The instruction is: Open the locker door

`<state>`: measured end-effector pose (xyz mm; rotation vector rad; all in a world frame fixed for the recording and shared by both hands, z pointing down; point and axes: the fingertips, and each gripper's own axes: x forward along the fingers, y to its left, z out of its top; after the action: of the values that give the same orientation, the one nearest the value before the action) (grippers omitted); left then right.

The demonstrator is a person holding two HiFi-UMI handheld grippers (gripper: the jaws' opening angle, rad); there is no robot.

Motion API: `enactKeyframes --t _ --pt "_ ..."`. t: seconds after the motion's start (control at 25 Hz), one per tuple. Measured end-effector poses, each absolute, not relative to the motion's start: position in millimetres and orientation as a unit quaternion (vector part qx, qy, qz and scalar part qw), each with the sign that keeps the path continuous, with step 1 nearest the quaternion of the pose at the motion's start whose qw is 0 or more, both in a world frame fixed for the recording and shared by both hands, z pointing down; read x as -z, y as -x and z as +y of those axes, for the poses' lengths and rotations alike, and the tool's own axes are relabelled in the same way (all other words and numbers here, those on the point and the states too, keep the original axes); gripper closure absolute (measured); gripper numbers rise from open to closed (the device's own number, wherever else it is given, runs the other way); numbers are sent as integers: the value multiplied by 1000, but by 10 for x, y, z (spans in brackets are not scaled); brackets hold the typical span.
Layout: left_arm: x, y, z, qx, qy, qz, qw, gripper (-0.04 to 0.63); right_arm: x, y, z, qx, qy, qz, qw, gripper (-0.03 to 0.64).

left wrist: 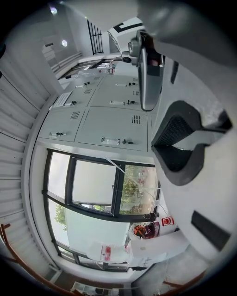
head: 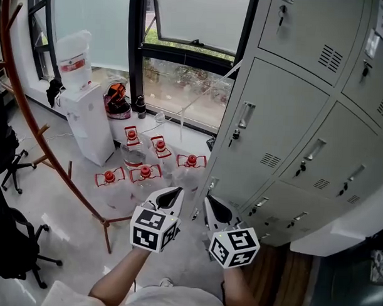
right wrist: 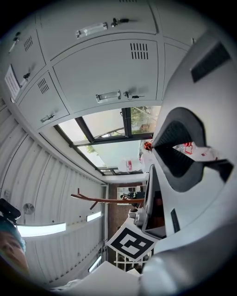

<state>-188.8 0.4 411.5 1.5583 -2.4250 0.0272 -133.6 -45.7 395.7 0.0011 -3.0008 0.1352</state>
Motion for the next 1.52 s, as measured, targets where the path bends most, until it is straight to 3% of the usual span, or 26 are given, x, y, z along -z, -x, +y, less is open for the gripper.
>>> enactKeyframes --t 0.44,1.52 --pt "-4105 1965 -307 -22 -561 -819 124 589 -3688 1452 -794 -29 -22 -999 34 618" --pt "-3806 3014 -1847 -44 -535 -838 97 589 -3126 2589 -2290 4 1 -999 -33 618"
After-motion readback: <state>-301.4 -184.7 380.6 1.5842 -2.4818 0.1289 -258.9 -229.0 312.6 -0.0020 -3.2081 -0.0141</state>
